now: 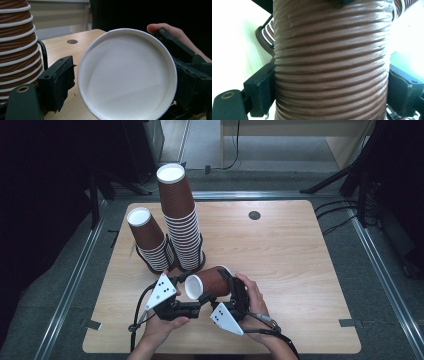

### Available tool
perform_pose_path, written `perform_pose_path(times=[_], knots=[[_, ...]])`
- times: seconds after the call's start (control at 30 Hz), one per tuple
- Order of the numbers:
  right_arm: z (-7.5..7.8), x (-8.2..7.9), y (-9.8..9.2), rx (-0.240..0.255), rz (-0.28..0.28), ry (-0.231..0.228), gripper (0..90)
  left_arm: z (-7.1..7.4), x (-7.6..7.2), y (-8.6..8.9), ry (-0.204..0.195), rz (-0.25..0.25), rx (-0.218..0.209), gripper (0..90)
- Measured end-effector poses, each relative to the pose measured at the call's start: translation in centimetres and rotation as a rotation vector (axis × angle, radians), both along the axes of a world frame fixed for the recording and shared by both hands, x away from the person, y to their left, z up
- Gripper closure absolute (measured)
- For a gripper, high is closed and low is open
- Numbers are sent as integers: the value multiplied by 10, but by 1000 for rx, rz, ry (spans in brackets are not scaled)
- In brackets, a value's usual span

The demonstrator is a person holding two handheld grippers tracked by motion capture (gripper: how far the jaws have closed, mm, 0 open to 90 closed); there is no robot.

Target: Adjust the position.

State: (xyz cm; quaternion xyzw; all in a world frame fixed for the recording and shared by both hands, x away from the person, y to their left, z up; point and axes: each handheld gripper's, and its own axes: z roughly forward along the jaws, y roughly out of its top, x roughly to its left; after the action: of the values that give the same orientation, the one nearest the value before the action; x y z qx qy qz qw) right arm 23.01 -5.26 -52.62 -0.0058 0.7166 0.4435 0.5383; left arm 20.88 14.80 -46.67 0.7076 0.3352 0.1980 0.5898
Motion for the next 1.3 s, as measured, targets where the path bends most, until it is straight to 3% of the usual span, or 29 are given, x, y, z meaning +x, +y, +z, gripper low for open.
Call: perform_pose_path(times=[0.1,0.37,0.57,1.3], knots=[[1,0,0,-1,-4,-23,111,0,0,0,2,-2,2,132],[2,1,-2,-4,-19,-33,111,-1,0,0,7,-12,2,156],[1,0,0,-35,-23,-61,111,-1,1,0,12,-23,-6,197],[0,1,-2,-92,-37,-127,110,-2,2,2,28,-39,-14,211]])
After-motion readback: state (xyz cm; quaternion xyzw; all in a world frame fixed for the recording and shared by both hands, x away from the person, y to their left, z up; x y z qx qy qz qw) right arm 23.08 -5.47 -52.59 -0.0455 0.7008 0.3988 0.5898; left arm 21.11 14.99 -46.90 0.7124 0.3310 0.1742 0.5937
